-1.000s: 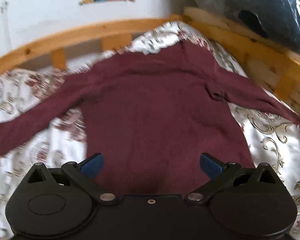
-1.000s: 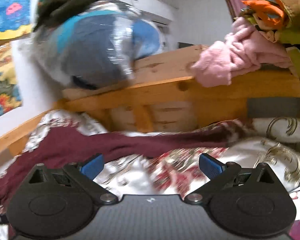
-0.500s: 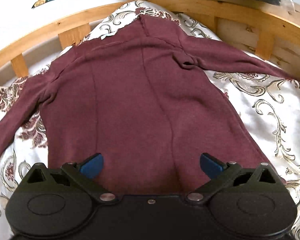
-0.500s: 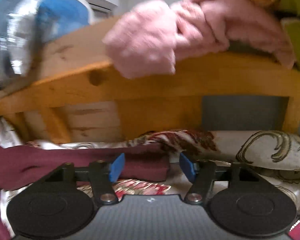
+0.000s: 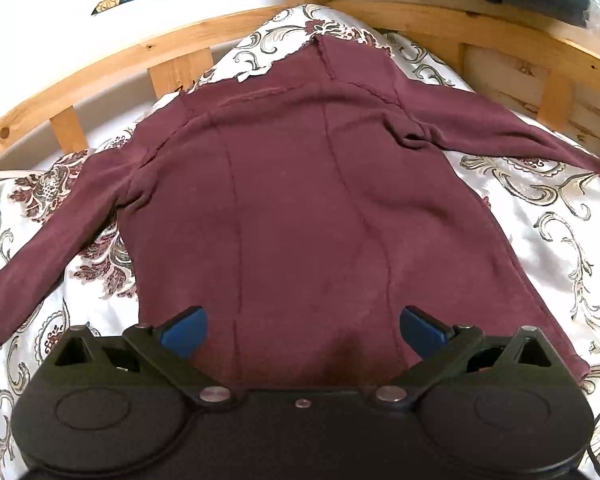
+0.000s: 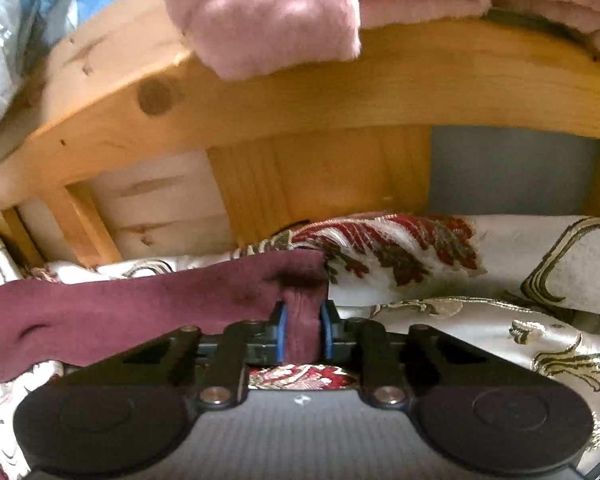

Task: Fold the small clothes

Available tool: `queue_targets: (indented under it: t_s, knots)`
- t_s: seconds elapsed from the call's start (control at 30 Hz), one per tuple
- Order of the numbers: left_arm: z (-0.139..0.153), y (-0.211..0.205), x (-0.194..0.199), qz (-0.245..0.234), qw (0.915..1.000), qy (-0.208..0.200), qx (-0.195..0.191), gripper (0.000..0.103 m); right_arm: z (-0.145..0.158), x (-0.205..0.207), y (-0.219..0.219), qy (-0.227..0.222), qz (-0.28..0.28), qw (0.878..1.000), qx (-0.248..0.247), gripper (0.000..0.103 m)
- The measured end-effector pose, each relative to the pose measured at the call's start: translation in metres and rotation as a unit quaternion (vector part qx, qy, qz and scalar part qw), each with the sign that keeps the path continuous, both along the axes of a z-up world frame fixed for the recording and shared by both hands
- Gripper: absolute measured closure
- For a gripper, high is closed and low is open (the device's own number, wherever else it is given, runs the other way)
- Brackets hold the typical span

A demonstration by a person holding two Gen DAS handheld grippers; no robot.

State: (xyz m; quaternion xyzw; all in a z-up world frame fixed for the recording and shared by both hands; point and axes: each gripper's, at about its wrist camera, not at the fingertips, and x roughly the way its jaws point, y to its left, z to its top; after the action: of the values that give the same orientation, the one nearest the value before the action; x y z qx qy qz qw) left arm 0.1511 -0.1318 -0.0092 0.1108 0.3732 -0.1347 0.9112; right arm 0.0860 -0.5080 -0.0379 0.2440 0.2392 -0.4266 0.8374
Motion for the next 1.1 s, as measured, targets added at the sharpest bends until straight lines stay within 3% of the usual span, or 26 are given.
queue_targets:
  t_s: [0.2,0.4,0.53,0.6,0.73,0.9,1.1]
  knots:
    - [0.009,0.009,0.017,0.02,0.9992,0.02,-0.029,0.001,0.035,0.008,0.044,-0.022,0.064,0.99,-0.123,0.091]
    - [0.026,0.038,0.035,0.072,0.9958,0.002,-0.057,0.001,0.082,0.038,0.104,-0.083,0.181,0.958,-0.207,0.092]
    - [0.04,0.06,0.041,0.098,0.9926,-0.03,-0.065,0.001,0.106,0.064,0.155,-0.123,0.28,0.919,-0.248,0.092]
    - [0.045,0.07,0.045,0.115,0.9905,-0.042,-0.064,0.001,0.111,0.074,0.185,-0.142,0.337,0.894,-0.26,0.092]
    - [0.052,0.093,0.048,0.152,0.9845,-0.053,-0.07,0.001,0.112,0.084,0.239,-0.168,0.443,0.847,-0.241,0.092]
    - [0.052,0.119,0.043,0.183,0.9794,-0.063,-0.059,0.001,0.088,0.091,0.3,-0.152,0.554,0.784,-0.234,0.092]
    - [0.048,0.131,0.036,0.206,0.9758,-0.069,-0.029,0.001,0.063,0.08,0.344,-0.122,0.632,0.732,-0.223,0.093]
